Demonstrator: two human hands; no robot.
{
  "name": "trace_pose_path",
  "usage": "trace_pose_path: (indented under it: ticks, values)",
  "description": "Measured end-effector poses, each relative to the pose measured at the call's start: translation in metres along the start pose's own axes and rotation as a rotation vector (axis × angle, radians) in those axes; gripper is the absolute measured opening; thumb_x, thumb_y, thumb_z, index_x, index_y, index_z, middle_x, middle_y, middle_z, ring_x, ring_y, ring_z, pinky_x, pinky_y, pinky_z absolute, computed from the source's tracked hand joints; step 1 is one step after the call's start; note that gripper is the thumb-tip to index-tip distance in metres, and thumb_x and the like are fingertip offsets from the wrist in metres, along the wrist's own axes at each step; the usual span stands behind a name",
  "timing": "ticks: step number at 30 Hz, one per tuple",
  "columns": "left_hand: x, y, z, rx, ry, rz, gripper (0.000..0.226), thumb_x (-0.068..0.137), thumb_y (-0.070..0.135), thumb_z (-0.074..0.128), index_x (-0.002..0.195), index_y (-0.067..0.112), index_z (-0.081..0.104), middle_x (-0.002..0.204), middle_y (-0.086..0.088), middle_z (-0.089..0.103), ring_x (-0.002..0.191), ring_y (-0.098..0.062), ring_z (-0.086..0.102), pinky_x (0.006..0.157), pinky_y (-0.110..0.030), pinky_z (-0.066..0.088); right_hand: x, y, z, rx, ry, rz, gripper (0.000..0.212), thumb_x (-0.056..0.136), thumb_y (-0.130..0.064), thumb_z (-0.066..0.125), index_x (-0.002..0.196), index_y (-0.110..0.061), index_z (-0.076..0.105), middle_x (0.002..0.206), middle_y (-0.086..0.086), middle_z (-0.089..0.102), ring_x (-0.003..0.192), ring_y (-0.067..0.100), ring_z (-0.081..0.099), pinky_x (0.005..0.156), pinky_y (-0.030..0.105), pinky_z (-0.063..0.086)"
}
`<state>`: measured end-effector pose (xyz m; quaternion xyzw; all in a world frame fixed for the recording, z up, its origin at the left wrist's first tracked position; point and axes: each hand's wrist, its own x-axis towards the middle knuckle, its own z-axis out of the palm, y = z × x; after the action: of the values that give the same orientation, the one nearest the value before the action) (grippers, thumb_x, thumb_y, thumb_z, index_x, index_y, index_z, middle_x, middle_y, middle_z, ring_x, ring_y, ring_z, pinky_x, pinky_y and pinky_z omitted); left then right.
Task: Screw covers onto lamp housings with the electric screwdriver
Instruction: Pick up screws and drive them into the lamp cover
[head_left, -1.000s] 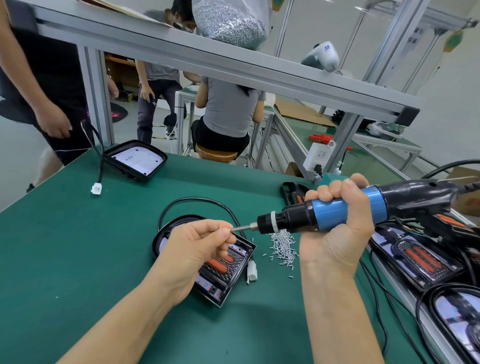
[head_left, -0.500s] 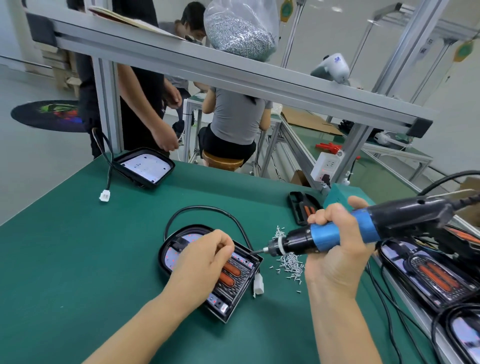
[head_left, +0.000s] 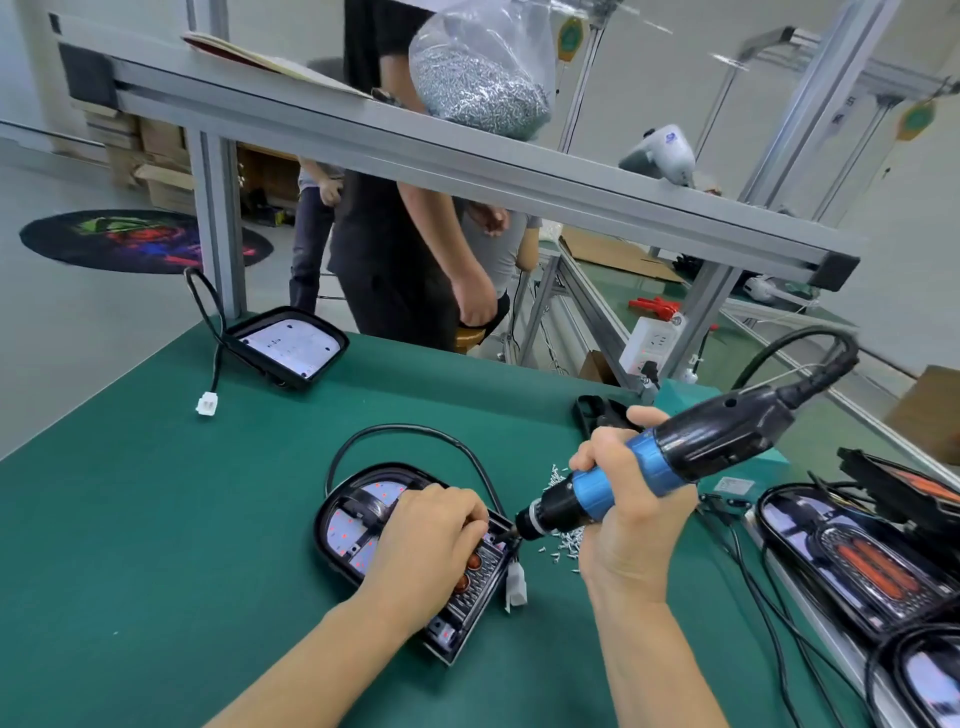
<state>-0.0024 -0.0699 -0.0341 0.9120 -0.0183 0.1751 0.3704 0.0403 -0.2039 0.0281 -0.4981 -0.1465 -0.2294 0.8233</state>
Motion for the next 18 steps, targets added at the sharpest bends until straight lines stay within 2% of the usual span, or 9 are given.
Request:
trace_pose_path:
  ticks: [3, 6, 8, 12, 18]
  values:
    - [0.0024, -0.0013, 0.0013, 0.11, 0.016, 0.06, 0.015, 0.096, 0.025, 0.048, 0.088, 0.022, 0.06, 0.074, 0.018, 0.047, 0.087, -0.012, 0.047, 0.082, -0.023, 0.033, 0.0021, 0.0026, -0.0001, 0.025, 0.005, 0.019, 0.026, 0.072, -0.001, 0.062, 0.09, -0.019, 0.056, 0.06, -0.003, 0.055, 0.053, 0.019, 0.049, 0.058, 0.028, 0.045]
    - [0.0027, -0.0017, 0.0014, 0.151, 0.011, 0.05, 0.016, 0.096, 0.026, 0.046, 0.089, 0.023, 0.06, 0.075, 0.017, 0.047, 0.091, -0.011, 0.045, 0.08, -0.022, 0.028, 0.0018, 0.0047, -0.0005, 0.002, -0.009, 0.021, 0.024, 0.072, -0.001, 0.063, 0.083, -0.023, 0.06, 0.063, -0.001, 0.054, 0.053, 0.02, 0.05, 0.059, 0.031, 0.046]
    - [0.0029, -0.002, 0.0006, 0.143, 0.009, 0.032, 0.016, 0.095, 0.025, 0.048, 0.089, 0.022, 0.062, 0.069, 0.019, 0.044, 0.087, -0.01, 0.046, 0.079, -0.022, 0.03, 0.0013, 0.0052, 0.0008, -0.025, -0.025, 0.02, 0.024, 0.072, -0.002, 0.064, 0.075, -0.026, 0.061, 0.064, 0.0, 0.054, 0.054, 0.021, 0.051, 0.058, 0.032, 0.046]
    - [0.0059, 0.0011, -0.0011, 0.06, -0.028, -0.012, 0.015, 0.093, 0.018, 0.051, 0.087, 0.017, 0.064, 0.066, 0.019, 0.043, 0.056, -0.003, 0.042, 0.079, -0.029, 0.045, 0.0022, 0.0031, 0.0022, -0.083, -0.056, 0.005, 0.012, 0.065, -0.016, 0.069, 0.066, -0.024, 0.059, 0.063, 0.001, 0.054, 0.057, 0.023, 0.051, 0.057, 0.032, 0.045]
    - [0.0055, 0.0048, -0.0025, 0.035, -0.063, -0.049, 0.015, 0.094, 0.018, 0.05, 0.089, 0.016, 0.064, 0.071, 0.017, 0.045, 0.054, -0.002, 0.042, 0.078, -0.032, 0.049, 0.0014, 0.0047, 0.0037, -0.09, -0.085, -0.007, 0.015, 0.063, -0.017, 0.068, 0.074, -0.024, 0.06, 0.065, 0.001, 0.054, 0.058, 0.024, 0.051, 0.058, 0.031, 0.047]
